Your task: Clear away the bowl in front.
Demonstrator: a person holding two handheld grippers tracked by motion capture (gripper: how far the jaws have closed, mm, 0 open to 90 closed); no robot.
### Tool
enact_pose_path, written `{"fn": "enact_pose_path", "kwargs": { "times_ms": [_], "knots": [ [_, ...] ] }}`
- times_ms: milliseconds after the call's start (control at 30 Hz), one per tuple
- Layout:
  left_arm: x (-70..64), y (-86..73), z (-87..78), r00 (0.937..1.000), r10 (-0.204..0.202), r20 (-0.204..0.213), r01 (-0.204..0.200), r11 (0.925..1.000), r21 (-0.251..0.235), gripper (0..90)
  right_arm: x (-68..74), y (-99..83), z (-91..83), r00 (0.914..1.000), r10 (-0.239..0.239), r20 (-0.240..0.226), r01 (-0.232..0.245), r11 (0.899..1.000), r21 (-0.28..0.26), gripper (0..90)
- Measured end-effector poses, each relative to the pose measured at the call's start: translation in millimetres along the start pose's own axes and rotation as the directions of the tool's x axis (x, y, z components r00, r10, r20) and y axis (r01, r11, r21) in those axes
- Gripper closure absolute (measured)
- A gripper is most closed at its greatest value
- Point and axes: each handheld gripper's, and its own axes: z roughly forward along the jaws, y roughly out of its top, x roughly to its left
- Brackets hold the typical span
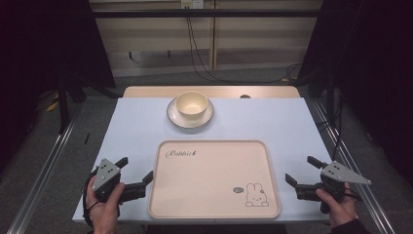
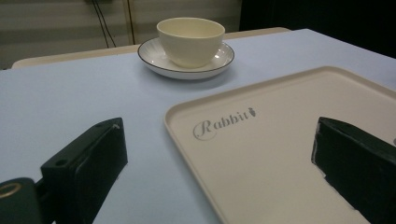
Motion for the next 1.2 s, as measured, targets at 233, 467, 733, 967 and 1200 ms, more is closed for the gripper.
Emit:
{"fn": "enact_pose_path", "kwargs": {
  "times_ms": [233, 467, 733, 967, 1200],
  "knots": [
    [-1.7, 9.8, 7.9, 0.9999, 0.005, -0.011, -0.005, 1.0000, -0.004, 3.8, 0.7, -0.1, 1.4, 1.0000, -0.003, -0.007, 0.003, 1.000, 0.004, 0.8],
    [-3.8, 17.7, 18.4, 0.9999, 0.016, 0.000, -0.016, 0.9999, 0.004, 4.0, 0.6, -0.1, 2.5, 0.9998, -0.014, -0.015, 0.014, 1.000, -0.002, 1.0],
    [-9.7, 28.7, 37.7, 0.9968, 0.051, 0.062, -0.053, 0.9981, 0.029, 4.9, 0.8, -0.1, 2.6, 0.9997, -0.016, -0.020, 0.016, 1.000, -0.005, 1.0],
    [-14.4, 46.6, 46.0, 0.9947, 0.056, 0.087, -0.057, 0.9983, 0.013, 4.5, 1.5, -0.4, 2.1, 0.9996, -0.012, -0.025, 0.012, 1.000, -0.003, 0.9],
    [-12.9, 65.5, 55.5, 0.9918, 0.081, 0.099, -0.082, 0.9966, 0.006, 4.5, 1.4, -0.5, 1.5, 0.9994, -0.015, -0.031, 0.015, 1.000, -0.002, 0.9]
  ]
}}
